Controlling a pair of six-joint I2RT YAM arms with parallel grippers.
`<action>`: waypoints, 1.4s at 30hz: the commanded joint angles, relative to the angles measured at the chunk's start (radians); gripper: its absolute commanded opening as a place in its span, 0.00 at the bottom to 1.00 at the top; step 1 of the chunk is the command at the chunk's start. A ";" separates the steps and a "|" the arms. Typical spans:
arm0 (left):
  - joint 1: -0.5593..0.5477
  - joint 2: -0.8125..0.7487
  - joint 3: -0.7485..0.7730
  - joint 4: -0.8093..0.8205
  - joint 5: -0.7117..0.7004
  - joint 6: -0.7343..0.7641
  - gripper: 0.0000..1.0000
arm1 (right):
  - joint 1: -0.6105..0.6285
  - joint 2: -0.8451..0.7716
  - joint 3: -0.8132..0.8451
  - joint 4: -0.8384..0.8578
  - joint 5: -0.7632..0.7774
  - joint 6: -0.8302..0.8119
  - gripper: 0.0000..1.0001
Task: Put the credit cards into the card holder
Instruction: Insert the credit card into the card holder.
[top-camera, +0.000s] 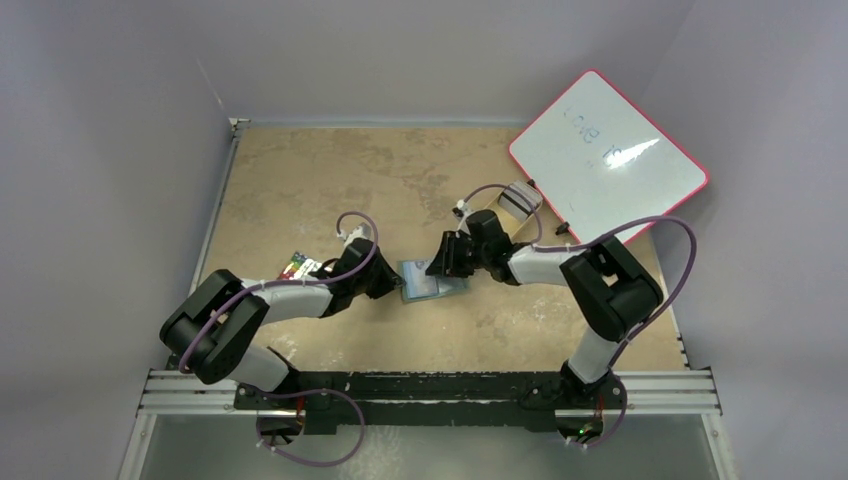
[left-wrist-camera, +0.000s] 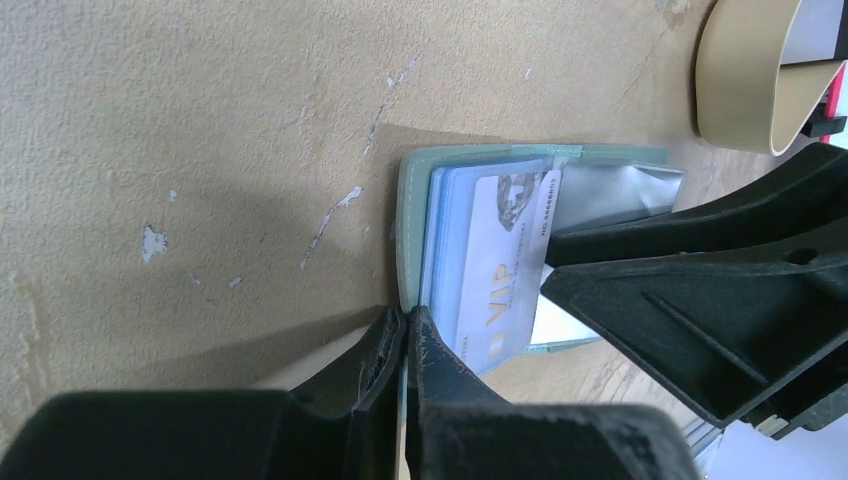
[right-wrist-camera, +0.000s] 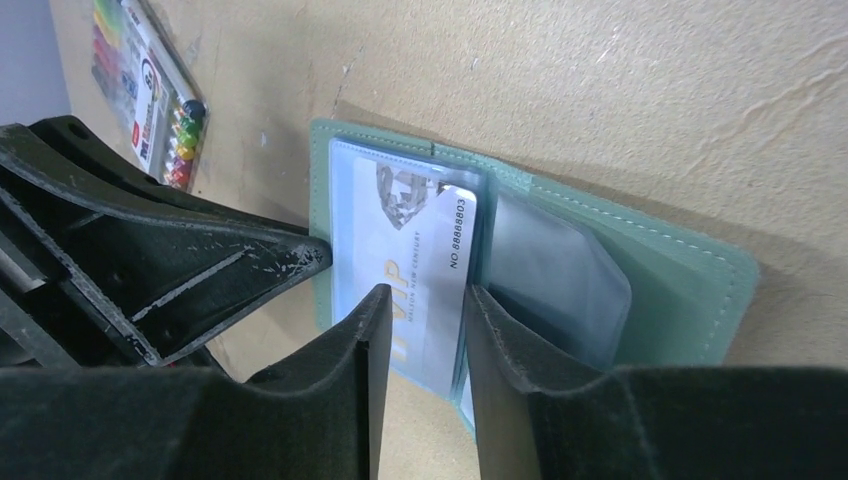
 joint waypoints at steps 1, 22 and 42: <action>-0.003 -0.009 0.041 0.030 -0.009 -0.011 0.00 | 0.015 0.022 0.018 0.034 -0.012 0.009 0.33; -0.006 -0.051 0.056 0.082 0.040 -0.030 0.05 | 0.028 0.041 -0.004 0.086 -0.068 0.040 0.07; -0.005 -0.071 0.042 0.102 0.096 0.004 0.00 | 0.023 -0.120 0.003 -0.120 0.023 -0.043 0.24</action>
